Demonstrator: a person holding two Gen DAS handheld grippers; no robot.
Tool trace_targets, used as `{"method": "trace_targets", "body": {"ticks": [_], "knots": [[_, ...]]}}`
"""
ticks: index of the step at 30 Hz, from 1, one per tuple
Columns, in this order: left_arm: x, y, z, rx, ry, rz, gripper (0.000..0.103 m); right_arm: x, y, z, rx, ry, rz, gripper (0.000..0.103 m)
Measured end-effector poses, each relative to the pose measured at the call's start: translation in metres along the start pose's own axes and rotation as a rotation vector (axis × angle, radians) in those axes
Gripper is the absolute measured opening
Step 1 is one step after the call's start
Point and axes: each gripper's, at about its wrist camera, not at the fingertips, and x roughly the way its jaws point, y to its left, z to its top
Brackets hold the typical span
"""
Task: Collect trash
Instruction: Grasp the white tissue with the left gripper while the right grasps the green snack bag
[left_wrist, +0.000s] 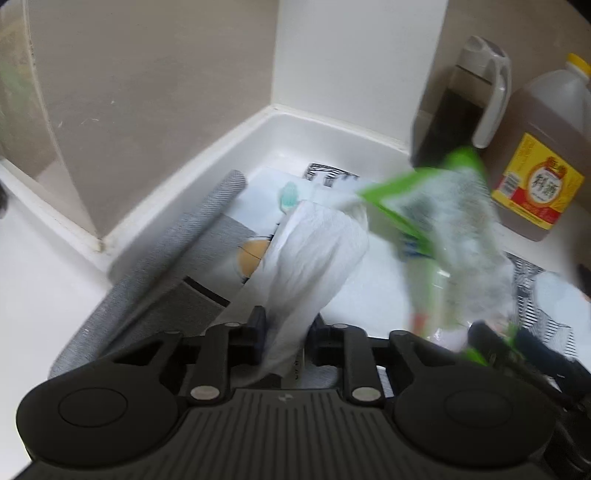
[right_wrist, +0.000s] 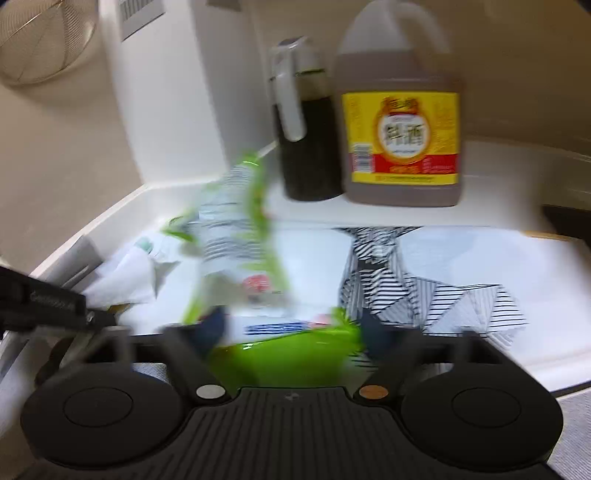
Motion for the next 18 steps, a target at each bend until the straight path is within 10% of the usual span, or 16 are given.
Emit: {"method": "trace_targets", "body": {"ticks": [2, 18], "knots": [[-0.003, -0.007, -0.004, 0.021, 0.012, -0.027, 0.013, 0.000, -0.004, 0.000, 0.022, 0.001, 0.003, 0.015], [-0.066, -0.022, -0.050, 0.103, -0.026, -0.135, 0.014, -0.022, -0.050, 0.010, 0.173, -0.149, -0.188, 0.007]]}}
